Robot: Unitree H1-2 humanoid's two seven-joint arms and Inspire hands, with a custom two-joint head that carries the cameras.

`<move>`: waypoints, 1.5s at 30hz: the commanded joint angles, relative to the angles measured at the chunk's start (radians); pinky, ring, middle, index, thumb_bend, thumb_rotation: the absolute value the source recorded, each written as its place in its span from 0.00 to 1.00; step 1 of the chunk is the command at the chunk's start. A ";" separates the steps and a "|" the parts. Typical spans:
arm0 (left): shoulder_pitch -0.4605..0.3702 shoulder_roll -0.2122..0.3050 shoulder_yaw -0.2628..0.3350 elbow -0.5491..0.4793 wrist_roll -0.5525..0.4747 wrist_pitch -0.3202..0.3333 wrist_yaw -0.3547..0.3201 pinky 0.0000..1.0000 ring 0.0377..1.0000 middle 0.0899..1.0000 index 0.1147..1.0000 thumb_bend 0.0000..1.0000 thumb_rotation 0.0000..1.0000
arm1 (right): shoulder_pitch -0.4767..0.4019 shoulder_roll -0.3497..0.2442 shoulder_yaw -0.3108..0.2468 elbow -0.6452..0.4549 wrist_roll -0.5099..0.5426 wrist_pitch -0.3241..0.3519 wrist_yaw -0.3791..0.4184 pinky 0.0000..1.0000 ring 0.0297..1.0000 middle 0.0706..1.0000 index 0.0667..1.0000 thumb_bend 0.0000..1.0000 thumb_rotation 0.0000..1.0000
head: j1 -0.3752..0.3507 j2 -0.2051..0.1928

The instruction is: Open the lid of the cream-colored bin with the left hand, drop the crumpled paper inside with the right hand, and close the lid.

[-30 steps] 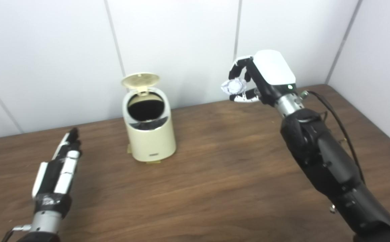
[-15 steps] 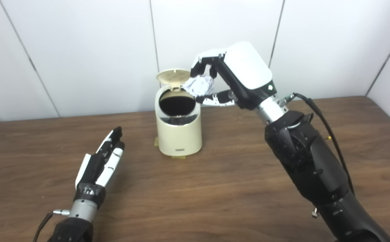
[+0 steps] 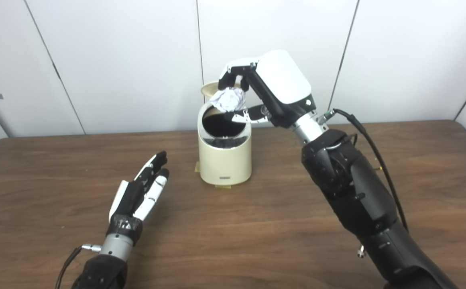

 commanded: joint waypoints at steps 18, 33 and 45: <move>-0.017 -0.023 -0.003 -0.026 0.011 -0.039 0.023 1.00 1.00 0.95 0.97 0.45 0.71 | -0.073 -0.015 0.050 0.145 -0.066 -0.026 -0.038 0.35 0.37 0.47 0.49 0.50 0.00 | -0.006 0.014; -0.020 -0.029 -0.011 -0.049 0.021 -0.007 0.040 1.00 1.00 0.93 0.94 0.49 0.69 | -0.068 -0.004 0.074 0.139 -0.094 0.034 0.003 0.20 0.28 0.38 0.49 0.52 0.01 | 0.000 0.035; -0.020 -0.032 -0.015 -0.046 0.026 -0.011 0.041 1.00 0.99 0.93 0.92 0.49 0.69 | -0.066 -0.013 0.070 0.119 -0.095 0.054 0.008 0.40 0.50 0.49 0.46 0.53 0.09 | 0.005 0.039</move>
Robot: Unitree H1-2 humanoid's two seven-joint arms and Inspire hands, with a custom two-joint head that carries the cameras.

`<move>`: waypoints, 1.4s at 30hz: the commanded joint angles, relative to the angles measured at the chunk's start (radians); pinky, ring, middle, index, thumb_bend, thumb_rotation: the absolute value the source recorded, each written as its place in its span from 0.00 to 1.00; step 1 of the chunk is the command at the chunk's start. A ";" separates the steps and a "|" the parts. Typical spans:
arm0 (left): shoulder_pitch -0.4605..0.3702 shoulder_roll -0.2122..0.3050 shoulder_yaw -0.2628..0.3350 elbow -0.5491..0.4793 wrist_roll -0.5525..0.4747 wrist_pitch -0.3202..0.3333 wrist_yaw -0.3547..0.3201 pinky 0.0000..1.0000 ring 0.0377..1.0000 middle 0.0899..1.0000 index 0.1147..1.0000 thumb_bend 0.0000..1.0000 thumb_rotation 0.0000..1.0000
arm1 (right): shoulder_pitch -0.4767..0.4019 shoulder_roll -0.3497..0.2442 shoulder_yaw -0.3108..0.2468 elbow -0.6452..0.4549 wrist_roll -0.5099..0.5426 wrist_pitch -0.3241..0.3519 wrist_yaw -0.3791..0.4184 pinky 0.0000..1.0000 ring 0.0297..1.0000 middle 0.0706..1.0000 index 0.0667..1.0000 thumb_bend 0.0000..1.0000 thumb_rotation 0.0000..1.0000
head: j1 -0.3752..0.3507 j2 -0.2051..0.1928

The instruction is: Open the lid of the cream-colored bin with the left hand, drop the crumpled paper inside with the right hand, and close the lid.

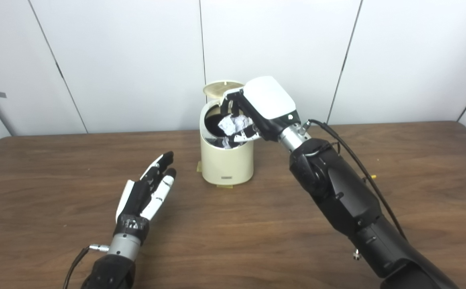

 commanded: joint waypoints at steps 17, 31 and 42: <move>-0.021 -0.007 -0.011 -0.039 0.009 -0.019 0.003 1.00 1.00 0.94 0.88 0.47 0.67 | -0.041 -0.021 -0.023 -0.041 0.036 -0.010 -0.014 0.47 0.55 0.56 0.45 0.52 0.16 | 0.006 0.002; -0.022 -0.017 -0.009 -0.033 0.006 -0.016 0.004 1.00 1.00 0.95 0.89 0.46 0.66 | -0.038 -0.027 -0.026 -0.053 0.055 -0.006 -0.013 0.51 0.58 0.59 0.56 0.93 0.24 | 0.004 0.000; -0.023 -0.018 -0.005 -0.034 0.007 -0.015 0.006 1.00 1.00 0.94 0.89 0.46 0.66 | -0.031 -0.029 -0.023 -0.052 0.058 -0.011 -0.023 0.53 0.60 0.61 0.61 0.95 0.22 | 0.004 0.001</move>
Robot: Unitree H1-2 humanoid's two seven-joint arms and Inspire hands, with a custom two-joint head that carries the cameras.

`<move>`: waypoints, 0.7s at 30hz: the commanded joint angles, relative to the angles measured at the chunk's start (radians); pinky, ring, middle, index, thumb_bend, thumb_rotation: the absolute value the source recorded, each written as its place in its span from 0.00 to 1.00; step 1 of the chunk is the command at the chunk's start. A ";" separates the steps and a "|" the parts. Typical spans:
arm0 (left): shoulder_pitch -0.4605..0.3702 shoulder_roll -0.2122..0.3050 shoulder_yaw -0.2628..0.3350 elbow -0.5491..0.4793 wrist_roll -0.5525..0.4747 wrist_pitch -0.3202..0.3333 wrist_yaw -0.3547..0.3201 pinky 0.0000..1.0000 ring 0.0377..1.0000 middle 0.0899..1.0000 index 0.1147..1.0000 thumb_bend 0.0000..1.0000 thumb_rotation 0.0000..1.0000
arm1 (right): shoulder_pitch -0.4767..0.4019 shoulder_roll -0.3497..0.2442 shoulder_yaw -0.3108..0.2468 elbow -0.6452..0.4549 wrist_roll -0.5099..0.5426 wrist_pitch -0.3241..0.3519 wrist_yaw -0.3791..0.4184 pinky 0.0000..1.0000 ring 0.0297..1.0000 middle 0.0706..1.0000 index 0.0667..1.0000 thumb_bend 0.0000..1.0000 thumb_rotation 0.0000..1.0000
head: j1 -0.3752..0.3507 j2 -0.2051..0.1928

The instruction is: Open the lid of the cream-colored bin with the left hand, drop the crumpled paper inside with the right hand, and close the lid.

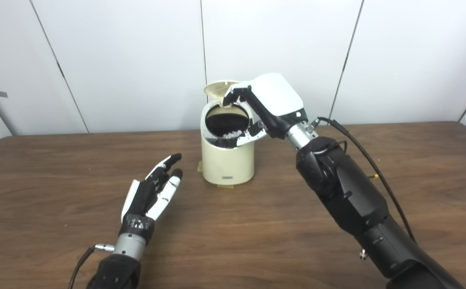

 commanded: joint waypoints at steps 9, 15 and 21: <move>-0.036 0.000 0.008 -0.022 -0.002 -0.020 0.009 1.00 1.00 0.94 0.90 0.46 0.65 | -0.009 -0.037 -0.059 -0.065 0.059 -0.092 -0.091 0.38 0.38 0.45 0.50 0.54 0.01 | -0.006 0.000; -0.061 -0.030 0.046 -0.001 -0.051 0.020 0.021 1.00 1.00 0.93 0.91 0.41 0.65 | 0.036 -0.064 -0.095 -0.115 0.072 -0.112 -0.093 0.34 0.37 0.45 0.49 0.52 0.00 | -0.014 -0.010; -0.091 -0.055 0.084 0.035 -0.084 0.015 0.044 1.00 0.98 0.96 0.95 0.34 0.64 | 0.087 -0.076 -0.121 -0.151 0.089 -0.126 -0.103 0.37 0.38 0.44 0.47 0.52 0.00 | -0.025 -0.018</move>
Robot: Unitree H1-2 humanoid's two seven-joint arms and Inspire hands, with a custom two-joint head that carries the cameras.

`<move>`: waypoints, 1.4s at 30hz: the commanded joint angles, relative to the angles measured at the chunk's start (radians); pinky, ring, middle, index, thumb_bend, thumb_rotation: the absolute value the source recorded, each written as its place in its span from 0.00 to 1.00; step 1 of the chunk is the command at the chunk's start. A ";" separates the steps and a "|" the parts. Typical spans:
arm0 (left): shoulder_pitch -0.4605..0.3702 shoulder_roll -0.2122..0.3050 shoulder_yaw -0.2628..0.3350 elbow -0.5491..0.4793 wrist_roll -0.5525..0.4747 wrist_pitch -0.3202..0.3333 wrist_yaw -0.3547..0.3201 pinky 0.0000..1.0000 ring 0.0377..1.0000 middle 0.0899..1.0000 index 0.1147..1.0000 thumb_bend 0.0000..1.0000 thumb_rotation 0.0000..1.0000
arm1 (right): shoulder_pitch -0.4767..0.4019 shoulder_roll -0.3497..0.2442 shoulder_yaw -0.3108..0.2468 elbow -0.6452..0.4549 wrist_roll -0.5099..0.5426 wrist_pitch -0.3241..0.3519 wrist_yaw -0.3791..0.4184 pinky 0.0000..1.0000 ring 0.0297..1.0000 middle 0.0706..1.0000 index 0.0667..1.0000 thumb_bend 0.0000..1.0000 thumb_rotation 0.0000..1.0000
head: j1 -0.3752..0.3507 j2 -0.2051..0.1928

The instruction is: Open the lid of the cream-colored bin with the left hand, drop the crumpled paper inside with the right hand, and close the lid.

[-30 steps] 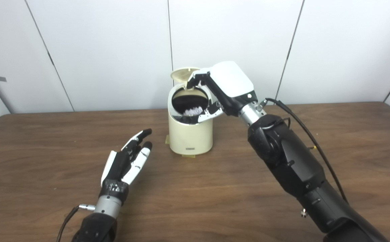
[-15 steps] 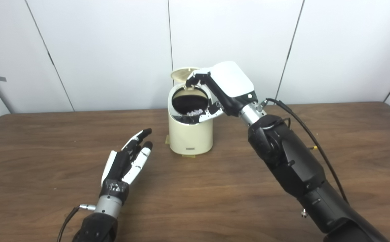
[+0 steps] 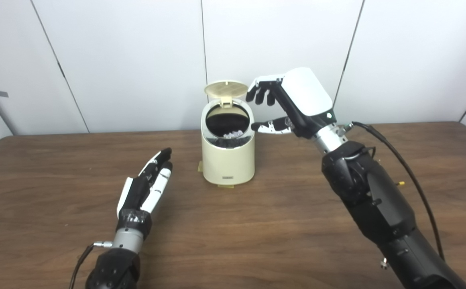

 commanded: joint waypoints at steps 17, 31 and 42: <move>-0.222 0.066 0.063 0.052 -0.061 0.125 0.001 1.00 1.00 1.00 1.00 0.38 0.72 | 0.294 0.182 -0.258 -0.173 0.479 0.260 0.038 0.53 0.63 0.66 0.51 0.52 0.19 | -0.019 -0.015; -0.472 0.079 0.074 0.225 -0.156 0.218 -0.035 1.00 1.00 0.99 0.96 0.50 0.89 | 0.448 0.217 -0.354 -0.178 0.814 0.327 0.131 0.88 0.92 0.91 0.90 0.48 0.87 | -0.001 -0.020; -0.617 0.113 0.041 0.346 -0.146 0.198 -0.075 1.00 1.00 0.97 0.88 0.51 0.94 | 0.479 0.243 -0.377 -0.154 0.909 0.336 0.108 0.95 0.96 0.92 0.93 0.63 0.97 | 0.024 -0.031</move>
